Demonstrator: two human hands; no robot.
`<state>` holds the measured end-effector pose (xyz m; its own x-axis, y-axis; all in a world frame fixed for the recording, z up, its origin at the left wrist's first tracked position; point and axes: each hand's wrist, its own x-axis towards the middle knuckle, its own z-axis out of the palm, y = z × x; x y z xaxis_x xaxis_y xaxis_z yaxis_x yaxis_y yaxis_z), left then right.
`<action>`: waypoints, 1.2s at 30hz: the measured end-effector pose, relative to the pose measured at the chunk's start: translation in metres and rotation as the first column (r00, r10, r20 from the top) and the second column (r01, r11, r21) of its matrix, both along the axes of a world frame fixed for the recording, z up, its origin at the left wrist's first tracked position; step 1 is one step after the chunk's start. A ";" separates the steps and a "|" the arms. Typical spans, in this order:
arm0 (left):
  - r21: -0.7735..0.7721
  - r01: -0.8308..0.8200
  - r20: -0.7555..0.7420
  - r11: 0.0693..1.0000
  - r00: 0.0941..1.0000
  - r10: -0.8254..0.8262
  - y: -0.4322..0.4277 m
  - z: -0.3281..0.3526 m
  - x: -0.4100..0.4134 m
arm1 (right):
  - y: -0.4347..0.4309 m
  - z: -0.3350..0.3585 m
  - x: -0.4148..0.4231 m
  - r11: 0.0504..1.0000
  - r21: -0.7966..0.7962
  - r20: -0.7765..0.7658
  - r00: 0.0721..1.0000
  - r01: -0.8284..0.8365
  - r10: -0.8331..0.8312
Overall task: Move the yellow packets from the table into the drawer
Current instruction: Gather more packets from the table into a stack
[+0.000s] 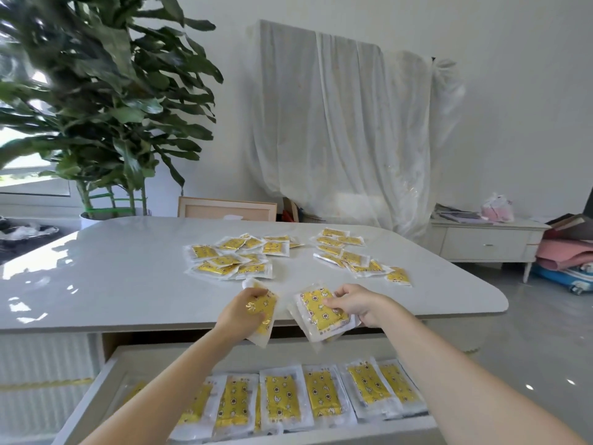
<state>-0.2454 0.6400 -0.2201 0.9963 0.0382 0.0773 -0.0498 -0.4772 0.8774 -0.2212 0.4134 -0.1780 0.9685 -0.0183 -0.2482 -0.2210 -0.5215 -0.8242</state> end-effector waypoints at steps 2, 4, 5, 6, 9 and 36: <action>-0.152 -0.004 -0.055 0.988 0.999 -0.004 0.008 0.003 -0.012 | 0.000 0.004 -0.009 0.999 0.050 -0.009 1.000 -0.009 0.009; -0.246 0.008 -0.109 0.969 0.993 -0.036 0.016 0.003 -0.025 | 0.000 0.010 -0.018 0.991 0.131 -0.020 0.999 -0.024 0.027; -0.254 0.022 -0.116 0.967 0.992 -0.053 0.021 0.002 -0.030 | 0.000 0.012 -0.023 0.986 0.158 -0.036 0.998 -0.046 0.053; -0.246 0.036 -0.110 0.968 0.992 -0.065 0.025 0.002 -0.037 | 0.001 0.013 -0.029 0.981 0.176 -0.060 0.994 -0.082 0.094; -0.194 0.113 -0.084 0.974 0.988 -0.132 0.040 0.007 -0.055 | 0.003 0.018 -0.045 0.961 0.200 -0.169 0.960 -0.190 0.225; -0.047 0.199 -0.603 0.979 0.775 -0.187 0.047 -0.067 -0.042 | 0.019 -0.042 -0.036 0.968 -0.084 -0.350 0.916 -0.237 0.193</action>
<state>-0.2870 0.6869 -0.2870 0.8264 -0.1553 -0.5412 0.3920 -0.5312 0.7511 -0.2569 0.4321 -0.2196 0.8117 0.1300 -0.5694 -0.3454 -0.6794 -0.6474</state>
